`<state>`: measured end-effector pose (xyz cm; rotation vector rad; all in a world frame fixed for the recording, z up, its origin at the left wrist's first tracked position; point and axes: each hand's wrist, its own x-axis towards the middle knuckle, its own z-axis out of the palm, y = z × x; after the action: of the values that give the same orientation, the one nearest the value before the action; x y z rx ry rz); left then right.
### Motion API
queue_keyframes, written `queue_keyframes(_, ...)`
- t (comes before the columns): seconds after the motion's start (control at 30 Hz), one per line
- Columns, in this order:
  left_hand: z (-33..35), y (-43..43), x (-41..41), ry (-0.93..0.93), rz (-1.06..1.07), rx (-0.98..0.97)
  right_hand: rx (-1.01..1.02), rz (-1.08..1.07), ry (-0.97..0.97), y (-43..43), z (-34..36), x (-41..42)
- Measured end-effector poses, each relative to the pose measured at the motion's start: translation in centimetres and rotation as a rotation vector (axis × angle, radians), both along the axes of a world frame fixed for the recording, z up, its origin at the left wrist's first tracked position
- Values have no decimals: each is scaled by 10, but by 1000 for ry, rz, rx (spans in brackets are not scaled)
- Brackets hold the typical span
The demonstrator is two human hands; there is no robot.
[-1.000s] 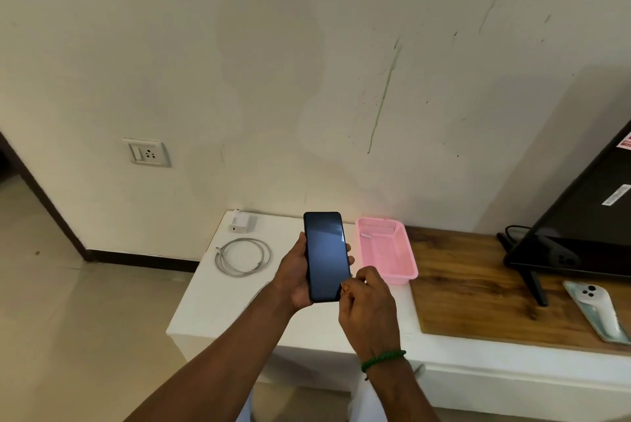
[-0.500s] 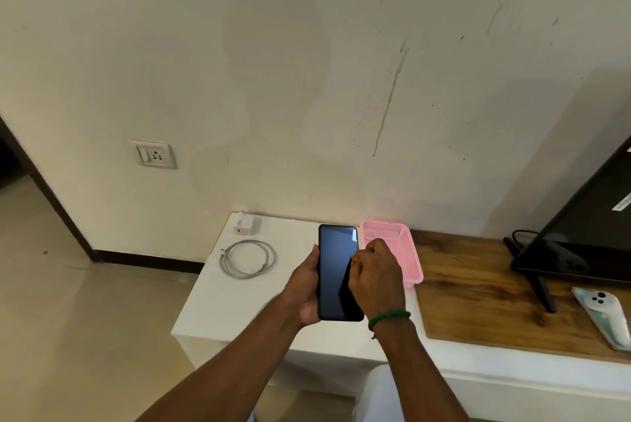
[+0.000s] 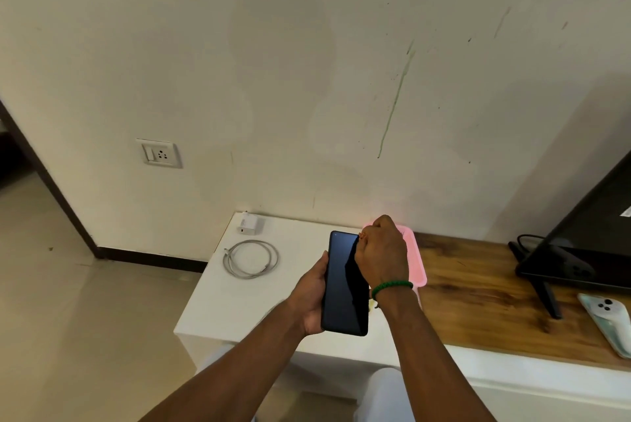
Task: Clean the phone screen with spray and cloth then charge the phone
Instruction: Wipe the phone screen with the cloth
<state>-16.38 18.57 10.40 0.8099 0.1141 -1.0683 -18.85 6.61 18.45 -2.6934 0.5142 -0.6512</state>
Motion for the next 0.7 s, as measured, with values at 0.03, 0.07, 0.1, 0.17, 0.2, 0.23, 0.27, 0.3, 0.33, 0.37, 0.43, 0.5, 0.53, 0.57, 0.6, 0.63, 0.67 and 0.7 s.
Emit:
queue_keyframes(0.03,1,0,-1,-4,-9,-4,0,6,1,1,0,1)
queue_keyframes(0.07,2,0,-2,-8,-18,-7,0,14,1,3,0,2)
queue_keyframes(0.1,4,-1,-3,-11,-26,-10,-2,22,3,5,1,3)
queue_keyframes(0.17,9,-2,-6,-10,-29,-24,-5,32,12,13,1,6)
queue_keyframes(0.2,11,-3,-8,-1,-23,-35,-8,37,14,17,1,7)
queue_keyframes(0.23,13,-4,-10,10,-16,-46,-10,40,16,21,1,8)
queue_keyframes(0.27,15,-4,-10,16,-15,-55,-11,43,17,25,2,9)
queue_keyframes(0.3,16,-4,-11,13,-19,-62,-8,49,17,27,2,10)
queue_keyframes(0.33,17,-5,-11,4,-24,-65,-5,60,15,29,2,10)
queue_keyframes(0.37,18,-5,-11,-4,-29,-68,-7,76,12,30,1,10)
queue_keyframes(0.43,20,-4,-11,0,-37,-74,-1,101,7,31,0,10)
queue_keyframes(0.5,22,-3,-10,12,-51,-72,19,107,3,33,1,10)
queue_keyframes(0.53,23,-2,-10,19,-62,-76,23,111,2,35,0,9)
queue_keyframes(0.57,26,-2,-10,30,-73,-82,24,121,2,36,0,8)
queue_keyframes(0.6,28,-1,-9,41,-82,-87,26,136,-1,38,-1,7)
queue_keyframes(0.63,30,-1,-9,49,-86,-88,35,151,-6,40,-1,4)
queue_keyframes(0.67,32,0,-8,55,-86,-88,47,162,-7,42,-2,2)
queue_keyframes(0.7,32,0,-8,60,-78,-88,53,169,-7,44,-4,-2)
